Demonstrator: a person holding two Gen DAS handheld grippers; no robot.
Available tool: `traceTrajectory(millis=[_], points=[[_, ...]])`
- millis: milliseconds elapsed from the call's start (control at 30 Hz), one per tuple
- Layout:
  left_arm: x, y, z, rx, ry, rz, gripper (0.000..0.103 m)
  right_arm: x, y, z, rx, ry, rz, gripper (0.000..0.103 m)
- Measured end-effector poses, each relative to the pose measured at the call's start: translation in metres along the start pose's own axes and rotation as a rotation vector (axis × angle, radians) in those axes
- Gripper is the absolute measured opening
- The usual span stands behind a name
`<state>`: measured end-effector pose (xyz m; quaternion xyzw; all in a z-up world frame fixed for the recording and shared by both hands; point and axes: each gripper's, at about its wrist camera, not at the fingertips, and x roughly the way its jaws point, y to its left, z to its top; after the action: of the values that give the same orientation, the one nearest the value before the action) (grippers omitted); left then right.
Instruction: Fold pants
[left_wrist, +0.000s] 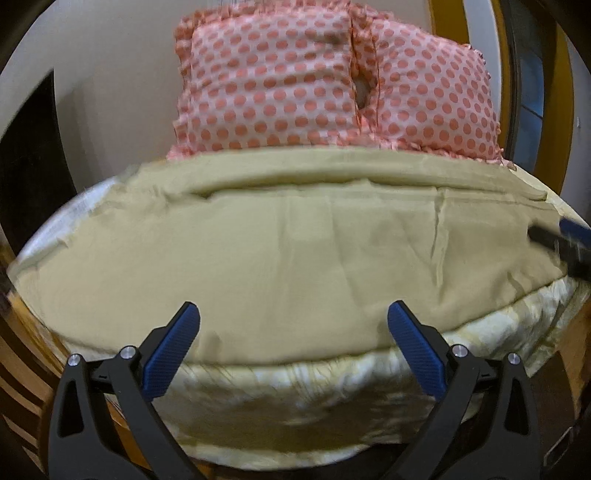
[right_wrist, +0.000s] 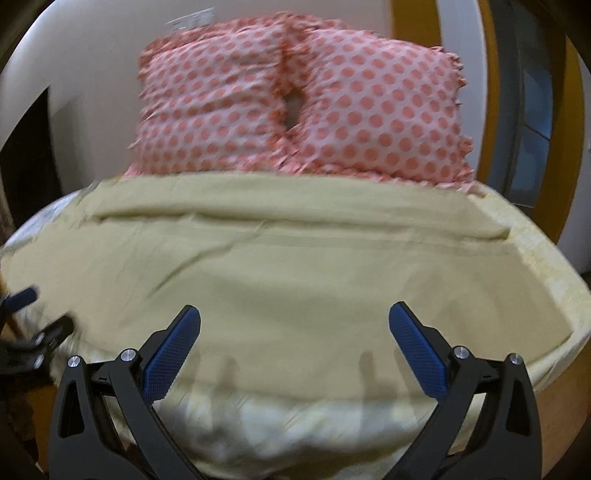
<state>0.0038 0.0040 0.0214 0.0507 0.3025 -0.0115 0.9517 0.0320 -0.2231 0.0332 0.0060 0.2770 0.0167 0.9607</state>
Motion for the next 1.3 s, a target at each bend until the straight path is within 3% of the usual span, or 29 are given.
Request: traceTrajectory(millis=[133,300,333,433,500,567,633,700,733,767,800,833,867,967,1100,1167,1233,1300], points=[[0.002,0.01,0.026,0.002,-0.061,0.09,0.101,0.047,-0.048,0.064,0.102,0.058,-0.085,0.102],[0.03,0.026,0.051,-0.072,-0.019,0.101,0.101,0.171,-0.144,0.145,0.393,0.221,-0.278,0.099],[0.034,0.029,0.056,-0.088,-0.011,0.097,0.101,0.193,-0.16,0.154,0.432,0.246,-0.319,0.085],[0.046,0.041,0.066,-0.136,0.009,0.085,0.101,0.253,-0.21,0.166,0.599,0.34,-0.447,0.073],[0.052,0.046,0.07,-0.159,0.019,0.082,0.101,0.282,-0.233,0.165,0.691,0.394,-0.487,0.074],[0.06,0.051,0.073,-0.173,0.037,0.079,0.101,0.297,-0.239,0.175,0.646,0.39,-0.574,0.074],[0.067,0.052,0.074,-0.174,0.054,0.076,0.101,0.31,-0.245,0.176,0.628,0.403,-0.608,0.075],[0.072,0.052,0.074,-0.171,0.068,0.077,0.101,0.308,-0.244,0.173,0.607,0.379,-0.612,0.074],[0.073,0.052,0.074,-0.171,0.071,0.076,0.101,0.307,-0.244,0.17,0.589,0.364,-0.604,0.067],[0.072,0.052,0.074,-0.171,0.07,0.071,0.101,0.304,-0.244,0.168,0.575,0.344,-0.591,0.057],[0.071,0.053,0.074,-0.171,0.068,0.067,0.101,0.297,-0.243,0.165,0.56,0.328,-0.598,0.03],[0.068,0.054,0.075,-0.169,0.059,0.062,0.101,0.287,-0.249,0.16,0.58,0.31,-0.567,0.013],[0.065,0.056,0.075,-0.167,0.048,0.059,0.101,0.275,-0.249,0.153,0.608,0.296,-0.521,0.009],[0.056,0.067,0.079,-0.175,0.018,0.052,0.101,0.221,-0.259,0.131,0.729,0.172,-0.328,0.005],[0.051,0.088,0.086,-0.208,-0.009,0.035,0.101,0.126,-0.24,0.108,0.763,-0.012,-0.144,0.005],[0.051,0.099,0.091,-0.223,-0.011,0.049,0.101,0.068,-0.233,0.069,0.828,-0.087,-0.038,0.005],[0.053,0.11,0.098,-0.242,-0.015,0.054,0.101,0.032,-0.227,0.034,0.872,-0.113,-0.017,0.005],[0.055,0.119,0.103,-0.262,-0.019,0.053,0.101,0.018,-0.22,-0.003,0.91,-0.068,-0.043,0.005]])
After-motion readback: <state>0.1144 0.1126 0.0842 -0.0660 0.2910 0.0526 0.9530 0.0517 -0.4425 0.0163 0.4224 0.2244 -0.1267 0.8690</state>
